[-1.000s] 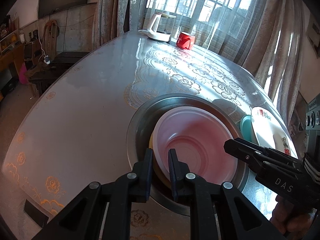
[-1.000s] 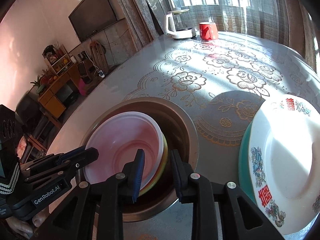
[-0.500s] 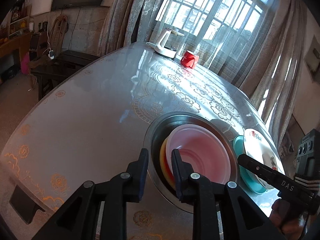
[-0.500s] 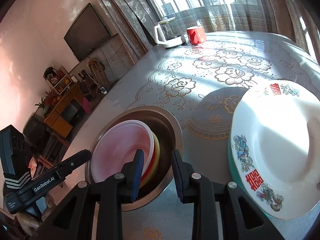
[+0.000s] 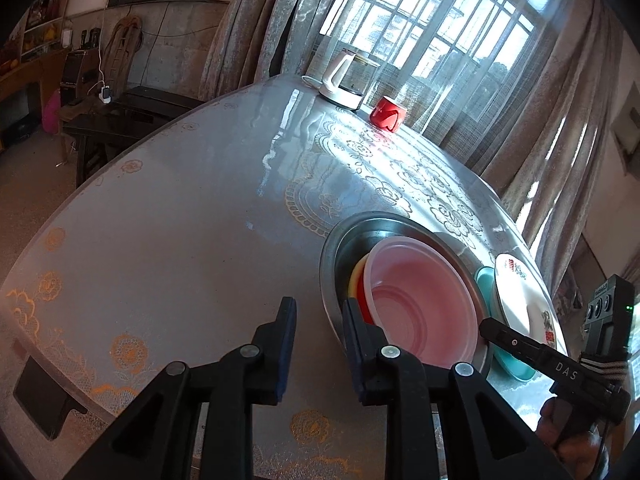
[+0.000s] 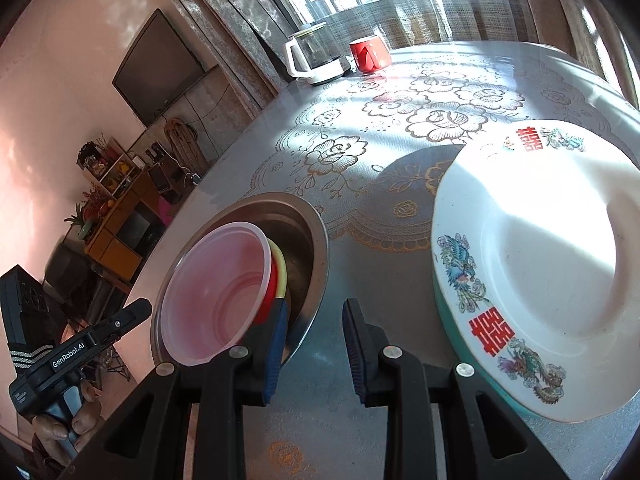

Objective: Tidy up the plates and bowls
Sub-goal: 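Move the left tool to the steel bowl rim and close on it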

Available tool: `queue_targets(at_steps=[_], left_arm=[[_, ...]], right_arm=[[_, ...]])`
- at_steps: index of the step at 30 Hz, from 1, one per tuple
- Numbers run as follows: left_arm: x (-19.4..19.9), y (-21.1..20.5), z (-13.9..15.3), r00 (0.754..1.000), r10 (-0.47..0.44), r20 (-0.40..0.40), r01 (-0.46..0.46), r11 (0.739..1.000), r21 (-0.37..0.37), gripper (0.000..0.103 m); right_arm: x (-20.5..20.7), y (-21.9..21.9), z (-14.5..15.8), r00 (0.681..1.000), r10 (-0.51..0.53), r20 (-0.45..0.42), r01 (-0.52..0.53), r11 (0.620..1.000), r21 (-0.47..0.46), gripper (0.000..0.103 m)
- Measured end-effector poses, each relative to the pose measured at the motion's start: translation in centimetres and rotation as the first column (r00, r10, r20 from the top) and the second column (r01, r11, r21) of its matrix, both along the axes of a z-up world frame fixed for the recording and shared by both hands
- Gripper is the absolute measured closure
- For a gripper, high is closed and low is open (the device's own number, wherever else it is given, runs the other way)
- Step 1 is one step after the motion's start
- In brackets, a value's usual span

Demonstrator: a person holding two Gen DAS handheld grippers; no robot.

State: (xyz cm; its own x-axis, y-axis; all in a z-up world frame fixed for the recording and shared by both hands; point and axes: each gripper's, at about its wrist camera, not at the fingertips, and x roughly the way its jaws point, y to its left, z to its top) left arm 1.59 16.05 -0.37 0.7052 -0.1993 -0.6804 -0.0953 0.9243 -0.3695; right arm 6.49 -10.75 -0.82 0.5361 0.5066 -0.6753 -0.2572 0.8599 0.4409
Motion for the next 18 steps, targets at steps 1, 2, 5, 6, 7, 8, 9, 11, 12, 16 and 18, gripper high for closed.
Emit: queue_targets(at_steps=[1,2,5,6,7,8,9,11,12,16,18], left_arm=[[0.1,-0.2,0.0,1.000,-0.005,0.000,0.005,1.000,0.009,0.079],[0.3,-0.4,-0.1,1.000,-0.008,-0.005,0.008,1.000,0.019,0.079],[0.8,-0.7,-0.3,1.000,-0.013,-0.012,0.013,1.000,0.024,0.079],[0.9,-0.8,-0.4,1.000,-0.016,-0.015,0.017,0.999,0.030,0.080],[1.1,-0.9,-0.5,1.000,-0.021,-0.016,0.022,0.999,0.036,0.081],[1.3,-1.1,-0.6,0.999,-0.027,-0.018,0.028,0.999,0.042,0.082],[1.4,-1.2,-0.7,0.999,-0.034,-0.017,0.035,0.998,0.043,0.084],[1.6,-1.2,-1.0,0.999,-0.045,-0.008,0.046,0.998,0.037,0.086],[1.7,-1.2,-1.1,0.999,-0.045,-0.003,0.045,0.999,0.030,0.086],[1.7,-0.8,-1.5,0.999,-0.045,0.015,0.045,0.999,0.012,0.086],[1.8,-1.0,-1.5,0.999,-0.045,0.023,0.045,0.999,0.028,0.086]], right_arm=[[0.0,0.0,0.0,1.000,0.003,0.000,-0.003,1.000,-0.001,0.075],[0.0,0.1,-0.1,1.000,0.006,-0.001,-0.006,1.000,-0.003,0.075],[0.0,0.3,-0.3,1.000,0.014,-0.003,-0.014,1.000,-0.007,0.075],[0.2,0.5,-0.3,1.000,0.016,-0.005,-0.017,1.000,-0.008,0.075],[0.2,0.6,-0.3,1.000,0.020,-0.004,-0.020,1.000,-0.012,0.075],[0.2,0.7,-0.3,1.000,0.025,-0.002,-0.025,1.000,-0.019,0.075],[0.3,0.9,-0.3,1.000,0.030,0.001,-0.030,0.999,-0.025,0.075],[0.2,1.2,-0.4,0.999,0.040,0.006,-0.040,0.998,-0.040,0.075],[0.2,1.3,-0.4,0.999,0.044,0.008,-0.044,0.998,-0.044,0.075],[0.3,1.5,-0.6,0.999,0.054,0.006,-0.054,0.998,-0.043,0.076],[0.4,1.5,-0.6,0.998,0.056,0.010,-0.055,0.997,-0.047,0.078]])
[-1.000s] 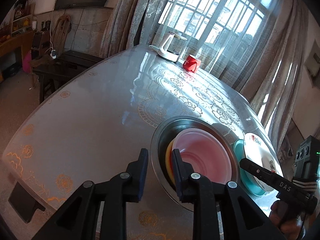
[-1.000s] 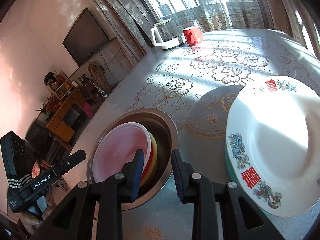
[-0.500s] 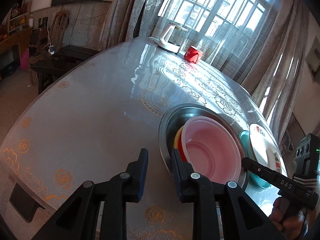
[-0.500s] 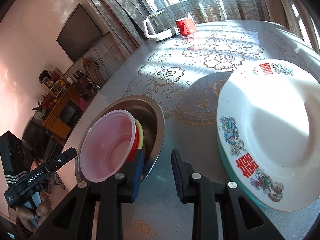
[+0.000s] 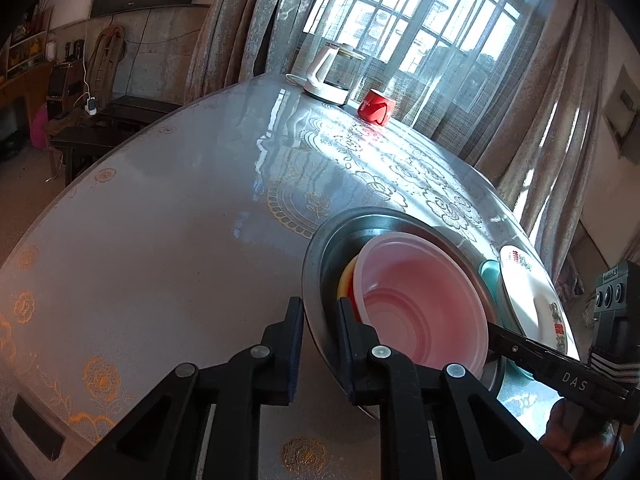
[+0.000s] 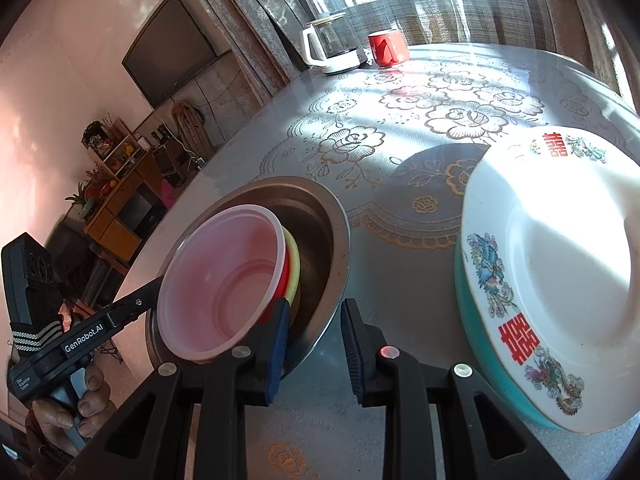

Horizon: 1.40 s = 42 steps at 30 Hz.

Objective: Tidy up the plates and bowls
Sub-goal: 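Move the left tool to the steel bowl rim and close on it, then lift the steel bowl with nested bowls and carry it over the plates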

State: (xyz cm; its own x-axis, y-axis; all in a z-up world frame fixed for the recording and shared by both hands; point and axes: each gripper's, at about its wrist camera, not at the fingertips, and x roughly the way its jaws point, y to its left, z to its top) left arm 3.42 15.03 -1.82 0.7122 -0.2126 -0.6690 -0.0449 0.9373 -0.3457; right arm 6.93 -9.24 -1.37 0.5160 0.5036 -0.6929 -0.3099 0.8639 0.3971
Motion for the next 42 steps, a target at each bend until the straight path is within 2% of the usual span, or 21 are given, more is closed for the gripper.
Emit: queue_targets(at_steps=[2,6,10,18,27,34,42], left_arm=[[0.1,-0.1,0.1,1.000,-0.002,0.003,0.002,1.000,0.010,0.086],[0.4,0.4,-0.1,1.000,-0.006,-0.001,0.006,1.000,-0.029,0.088],[0.1,0.1,0.0,1.000,-0.013,0.008,0.013,1.000,-0.003,0.088],[-0.5,0.1,0.1,1.000,-0.019,0.013,0.019,1.000,-0.018,0.088],[-1.2,-0.8,2.1,0.998,-0.040,0.050,0.041,0.999,-0.012,0.087],[-0.5,-3.2,3.9,0.992,-0.102,0.072,0.103,0.994,-0.018,0.087],[1.1,-7.4,6.4,0.973,-0.197,0.119,0.200,0.980,-0.020,0.087]], right_arm=[[0.2,-0.1,-0.2,1.000,0.002,-0.016,-0.002,1.000,0.017,0.078],[0.3,-0.1,-0.3,1.000,0.007,-0.023,-0.007,1.000,0.022,0.078],[0.1,0.0,-0.2,1.000,0.022,-0.020,-0.021,0.999,0.027,0.082],[-0.5,0.1,0.0,1.000,0.023,-0.007,-0.023,1.000,0.008,0.082],[-1.2,-0.8,1.5,0.999,0.016,0.035,-0.017,0.999,0.032,0.082],[-2.3,-3.5,3.6,0.996,-0.039,0.082,0.034,0.997,0.063,0.082],[-3.7,-7.6,5.7,0.982,-0.138,0.131,0.127,0.988,0.087,0.082]])
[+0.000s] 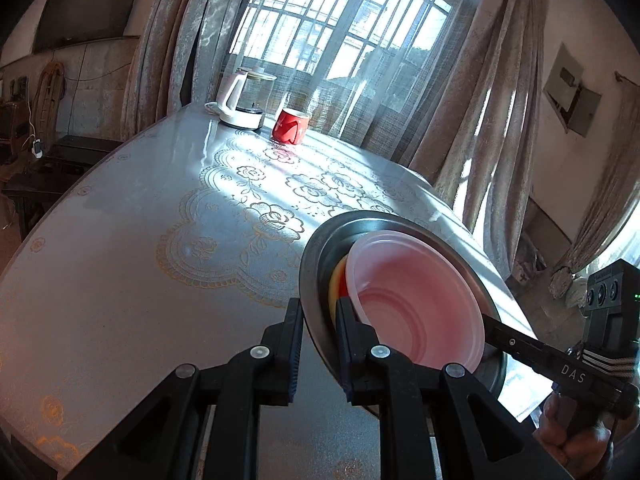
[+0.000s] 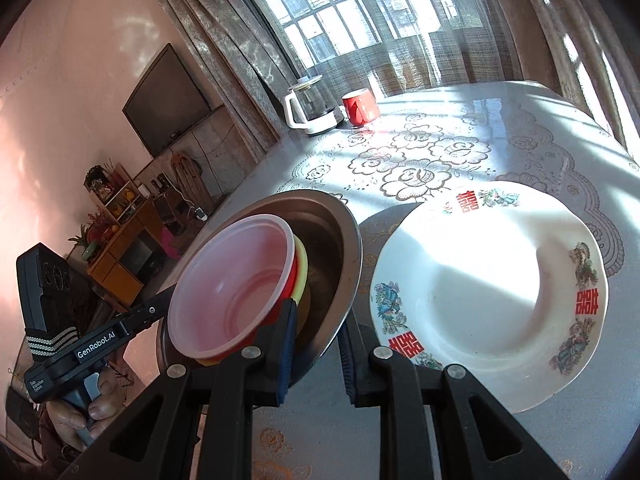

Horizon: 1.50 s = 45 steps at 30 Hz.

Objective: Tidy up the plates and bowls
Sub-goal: 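Lift the steel bowl with nested bowls and carry it over the plates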

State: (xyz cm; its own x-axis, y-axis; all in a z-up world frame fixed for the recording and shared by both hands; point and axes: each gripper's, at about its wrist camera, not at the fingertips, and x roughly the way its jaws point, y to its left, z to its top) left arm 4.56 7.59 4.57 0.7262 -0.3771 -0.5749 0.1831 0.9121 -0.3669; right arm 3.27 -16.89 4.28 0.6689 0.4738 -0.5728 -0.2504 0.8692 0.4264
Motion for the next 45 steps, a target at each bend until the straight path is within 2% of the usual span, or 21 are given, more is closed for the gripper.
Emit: queue_targets(at_steps=[5,12,20,35,45], left_arm=[[1.6,-3.7,0.6,0.997,-0.074,0.004,0.074,0.997,0.011,0.086],[4.1,-8.8,-0.2,0.986,-0.163,-0.047,0.164,0.986,0.010,0.086],[5.4,-12.4,-1.1,0.973,-0.220,-0.074,0.223,0.974,0.038,0.086],[6.7,-14.1,-3.1,0.964,-0.233,-0.125,0.241,0.969,0.055,0.084],[6.8,-15.0,-3.5,0.962,-0.242,-0.128,0.252,0.965,0.069,0.084]], right_arm=[[-0.5,-3.1,0.5,0.996,-0.086,0.012,0.086,0.996,0.012,0.082],[-0.9,-7.0,0.1,0.978,-0.209,-0.007,0.209,0.978,-0.003,0.082],[-0.7,-10.1,-0.9,0.954,-0.300,-0.026,0.300,0.954,-0.003,0.082],[0.3,-11.5,-2.9,0.939,-0.337,-0.062,0.337,0.941,-0.013,0.082],[0.6,-11.8,-3.6,0.930,-0.361,-0.072,0.360,0.933,-0.028,0.082]])
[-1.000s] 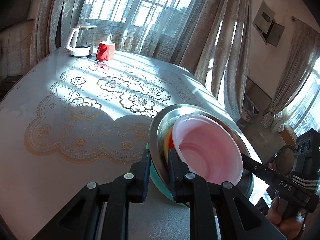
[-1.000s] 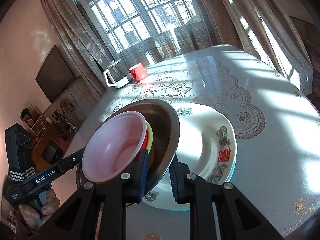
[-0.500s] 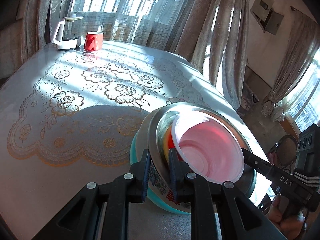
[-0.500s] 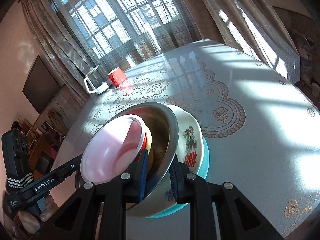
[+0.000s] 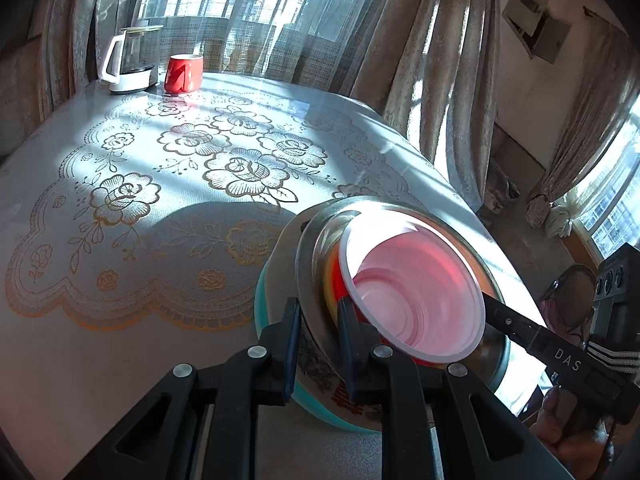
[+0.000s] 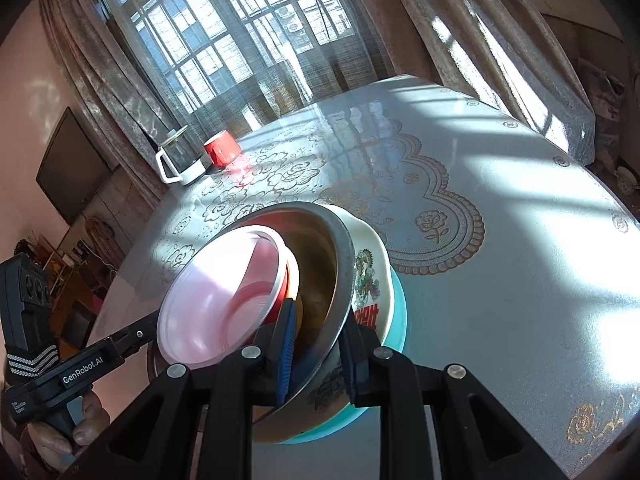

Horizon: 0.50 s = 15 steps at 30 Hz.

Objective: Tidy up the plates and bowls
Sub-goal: 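Lift the steel bowl with nested bowls and carry it over the plates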

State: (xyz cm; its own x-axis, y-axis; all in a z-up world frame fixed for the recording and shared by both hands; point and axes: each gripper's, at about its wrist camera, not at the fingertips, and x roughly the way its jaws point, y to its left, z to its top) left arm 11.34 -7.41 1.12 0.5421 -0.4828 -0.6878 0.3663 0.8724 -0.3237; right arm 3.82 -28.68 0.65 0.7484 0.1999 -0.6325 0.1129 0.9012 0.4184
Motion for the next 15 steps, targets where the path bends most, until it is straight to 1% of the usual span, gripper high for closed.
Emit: queue_targets(at_steps=[6,8,15], left_arm=[[0.04,0.10,-0.08,1.000,0.002,-0.020,-0.002,1.000,-0.008,0.084],[-0.03,-0.04,-0.07,1.000,0.002,-0.014,-0.002,1.000,0.002,0.084],[-0.21,-0.09,0.04,1.000,0.004,-0.020,-0.004,1.000,0.011,0.083]], right_arm=[[-0.17,0.00,-0.11,1.000,0.002,-0.005,-0.002,1.000,0.005,0.084],[-0.18,-0.06,-0.02,1.000,0.004,-0.006,-0.004,1.000,0.005,0.084],[-0.49,-0.19,-0.08,1.000,0.013,-0.015,-0.013,0.999,0.039,0.081]])
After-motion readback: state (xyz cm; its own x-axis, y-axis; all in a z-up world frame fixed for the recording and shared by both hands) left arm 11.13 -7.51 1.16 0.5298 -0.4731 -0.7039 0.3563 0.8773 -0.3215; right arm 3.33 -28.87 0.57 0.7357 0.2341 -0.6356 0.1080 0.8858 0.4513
